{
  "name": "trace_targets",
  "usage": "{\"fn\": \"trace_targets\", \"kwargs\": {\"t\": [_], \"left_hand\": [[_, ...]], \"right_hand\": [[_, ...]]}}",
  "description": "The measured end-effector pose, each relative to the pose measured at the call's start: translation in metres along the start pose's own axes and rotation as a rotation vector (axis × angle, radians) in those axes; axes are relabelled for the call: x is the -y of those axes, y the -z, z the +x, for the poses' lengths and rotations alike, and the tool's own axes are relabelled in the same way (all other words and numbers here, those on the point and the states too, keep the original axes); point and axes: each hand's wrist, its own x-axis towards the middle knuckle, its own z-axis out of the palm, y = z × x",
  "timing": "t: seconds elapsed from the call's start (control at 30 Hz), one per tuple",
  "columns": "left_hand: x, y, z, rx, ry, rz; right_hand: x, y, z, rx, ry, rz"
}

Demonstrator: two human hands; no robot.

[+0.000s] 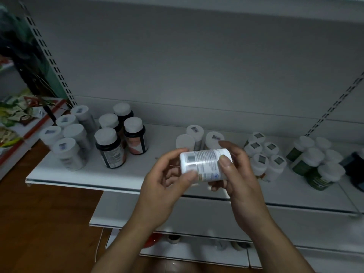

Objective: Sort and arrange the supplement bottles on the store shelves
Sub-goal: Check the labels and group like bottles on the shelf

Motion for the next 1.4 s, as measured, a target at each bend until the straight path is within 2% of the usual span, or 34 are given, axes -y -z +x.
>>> {"fn": "trace_targets", "kwargs": {"t": [0.07,0.13,0.27,0.4,0.5,0.67,0.87,1.03,1.1,1.23,1.4], "left_hand": [[-0.002,0.000,0.003,-0.040,0.072,0.035],[-0.001,0.003,0.002,-0.010,0.094,0.065],[0.003,0.013,-0.003,0.109,0.003,0.033],[0.000,0.013,-0.001,0.050,0.073,-0.072],[0.002,0.016,-0.002,0.025,0.122,-0.044],[0.007,0.028,-0.009,0.144,0.002,-0.047],[0.003,0.031,-0.005,0.020,0.076,0.026],[0.007,0.031,-0.007,0.170,-0.037,0.077],[0.009,0.027,-0.005,0.150,-0.027,0.060],[0.005,0.013,0.000,0.029,0.109,0.034],[0.009,0.008,-0.003,0.162,0.038,0.033]], "right_hand": [[0.001,-0.003,-0.001,0.015,0.016,-0.002],[0.002,-0.007,0.000,-0.027,-0.025,0.048],[0.001,-0.013,-0.001,-0.078,-0.149,0.103],[0.000,-0.015,-0.006,-0.039,-0.064,0.058],[-0.001,-0.018,-0.009,-0.045,-0.053,0.056],[-0.002,-0.025,-0.011,-0.072,-0.110,0.081],[-0.001,-0.029,-0.011,-0.053,-0.067,0.038],[0.002,-0.027,-0.011,-0.122,-0.135,0.079],[0.002,-0.022,-0.012,-0.119,-0.135,0.084],[0.005,-0.012,-0.013,-0.092,-0.109,0.060],[0.005,-0.003,-0.010,-0.123,-0.151,0.074]]}}
